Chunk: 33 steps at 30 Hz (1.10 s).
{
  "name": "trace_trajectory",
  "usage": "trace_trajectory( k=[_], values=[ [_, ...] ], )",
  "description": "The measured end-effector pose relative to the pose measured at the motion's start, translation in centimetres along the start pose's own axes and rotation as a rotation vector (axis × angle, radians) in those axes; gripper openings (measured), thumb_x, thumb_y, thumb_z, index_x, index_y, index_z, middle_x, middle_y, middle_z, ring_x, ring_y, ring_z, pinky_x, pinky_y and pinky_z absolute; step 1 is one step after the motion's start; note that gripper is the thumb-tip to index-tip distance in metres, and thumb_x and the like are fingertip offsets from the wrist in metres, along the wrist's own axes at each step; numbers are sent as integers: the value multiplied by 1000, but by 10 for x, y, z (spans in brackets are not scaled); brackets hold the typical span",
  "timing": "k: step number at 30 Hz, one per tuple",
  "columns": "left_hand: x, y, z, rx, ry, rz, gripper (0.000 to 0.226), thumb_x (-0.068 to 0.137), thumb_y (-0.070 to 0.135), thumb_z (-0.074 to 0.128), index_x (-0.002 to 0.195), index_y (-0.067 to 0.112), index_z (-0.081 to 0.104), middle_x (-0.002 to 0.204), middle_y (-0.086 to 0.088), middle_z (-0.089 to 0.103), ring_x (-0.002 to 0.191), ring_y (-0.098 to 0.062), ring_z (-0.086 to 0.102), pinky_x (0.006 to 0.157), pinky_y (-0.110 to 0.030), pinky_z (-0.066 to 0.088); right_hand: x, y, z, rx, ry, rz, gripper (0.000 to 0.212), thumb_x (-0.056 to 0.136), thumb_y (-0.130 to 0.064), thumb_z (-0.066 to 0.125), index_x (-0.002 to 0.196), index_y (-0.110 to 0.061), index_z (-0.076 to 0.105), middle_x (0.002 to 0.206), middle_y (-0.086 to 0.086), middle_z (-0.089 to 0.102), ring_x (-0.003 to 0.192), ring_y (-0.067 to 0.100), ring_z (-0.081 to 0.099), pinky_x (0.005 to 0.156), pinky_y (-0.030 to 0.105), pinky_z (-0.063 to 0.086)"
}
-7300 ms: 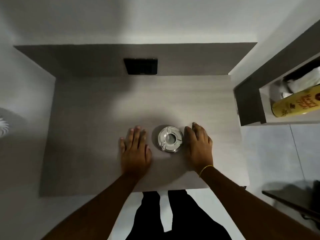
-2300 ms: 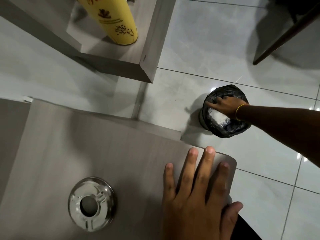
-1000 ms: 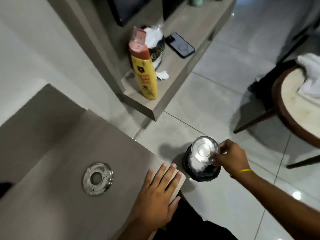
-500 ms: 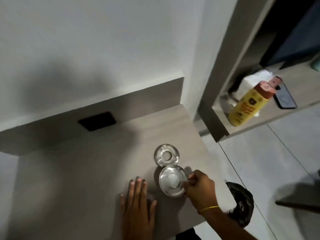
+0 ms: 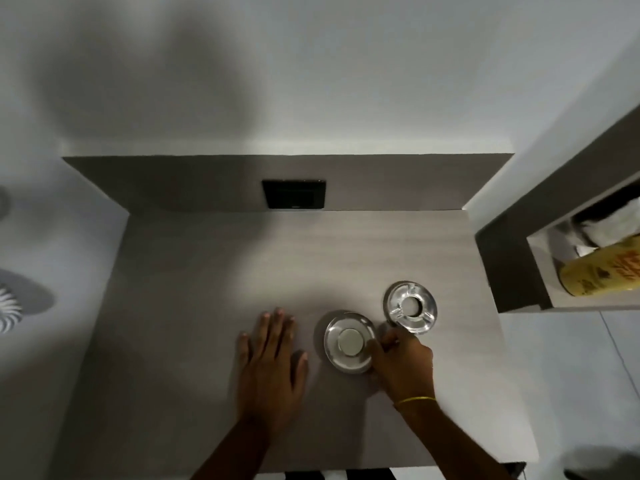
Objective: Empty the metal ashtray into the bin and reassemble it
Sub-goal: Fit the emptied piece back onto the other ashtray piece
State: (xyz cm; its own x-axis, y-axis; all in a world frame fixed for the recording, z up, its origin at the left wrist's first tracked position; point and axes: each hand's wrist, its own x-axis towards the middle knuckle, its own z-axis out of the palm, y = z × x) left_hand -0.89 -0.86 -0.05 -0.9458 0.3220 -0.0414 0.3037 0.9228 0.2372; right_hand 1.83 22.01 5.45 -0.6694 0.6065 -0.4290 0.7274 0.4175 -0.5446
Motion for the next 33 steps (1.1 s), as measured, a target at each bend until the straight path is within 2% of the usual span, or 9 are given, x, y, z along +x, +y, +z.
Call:
trace_trajectory(
  k=[2, 4, 7, 9, 11, 17, 20, 25, 33],
  values=[
    [0, 0, 1, -9, 4, -1, 64, 103, 46, 43, 160, 18, 50, 175, -6, 38, 165, -30, 28, 127, -67, 28, 7, -3, -15, -110, 116, -143, 20, 88, -34, 77, 85, -16, 68, 77, 7, 76, 85, 42, 73, 73, 41, 54],
    [1, -1, 2, -13, 13, -3, 65, 103, 46, 44, 161, 18, 49, 176, -6, 37, 165, -31, 27, 126, -67, 29, 21, -6, -31, -195, 182, -308, 18, 83, -22, 78, 98, -15, 70, 93, 11, 75, 89, 44, 70, 75, 43, 55],
    [0, -2, 4, -21, 36, 9, 65, 102, 46, 46, 161, 18, 49, 175, -6, 37, 165, -31, 28, 126, -68, 29, 49, -12, -49, -446, -14, -356, 66, 77, -29, 80, 139, -24, 57, 147, 12, 47, 128, 44, 49, 97, 54, 53],
    [0, -4, 6, -32, 55, 18, 65, 102, 45, 47, 161, 17, 49, 175, -6, 37, 165, -32, 28, 126, -67, 28, 58, -17, -54, -566, -162, -321, 85, 76, -40, 78, 152, -40, 41, 162, 1, 26, 142, 40, 34, 100, 60, 53],
    [-1, -5, 8, -36, 72, 23, 65, 102, 44, 49, 161, 17, 50, 175, -6, 37, 165, -31, 28, 126, -67, 27, 64, -20, -55, -594, -217, -344, 87, 75, -41, 76, 153, -46, 38, 161, 0, 26, 141, 39, 35, 101, 59, 53],
    [0, -6, 12, -20, 90, 36, 65, 101, 42, 53, 161, 16, 50, 175, -7, 38, 165, -32, 28, 126, -66, 26, 64, -22, -61, -664, -220, -372, 84, 67, -55, 76, 144, -38, 47, 143, 5, 40, 127, 40, 46, 99, 51, 55],
    [-1, -6, 12, -19, 101, 38, 65, 101, 42, 54, 161, 16, 49, 175, -8, 37, 165, -32, 27, 127, -66, 25, 54, -24, -66, -559, -235, -392, 87, 66, -62, 79, 143, -36, 47, 139, 5, 46, 128, 35, 50, 109, 44, 47],
    [0, -4, 10, 15, 70, 32, 65, 104, 47, 48, 161, 14, 49, 175, -9, 38, 165, -33, 28, 127, -67, 26, 16, -42, -53, -339, -228, -488, 90, 57, -69, 72, 139, -38, 50, 132, 1, 50, 113, 28, 55, 99, 40, 52],
    [2, -3, 6, 21, 37, 22, 67, 106, 50, 42, 161, 13, 48, 175, -11, 36, 165, -35, 26, 126, -69, 28, -12, -54, -5, -564, -271, -561, 82, 63, -50, 65, 141, -39, 42, 142, -3, 36, 123, 30, 42, 88, 48, 58]
  ],
)
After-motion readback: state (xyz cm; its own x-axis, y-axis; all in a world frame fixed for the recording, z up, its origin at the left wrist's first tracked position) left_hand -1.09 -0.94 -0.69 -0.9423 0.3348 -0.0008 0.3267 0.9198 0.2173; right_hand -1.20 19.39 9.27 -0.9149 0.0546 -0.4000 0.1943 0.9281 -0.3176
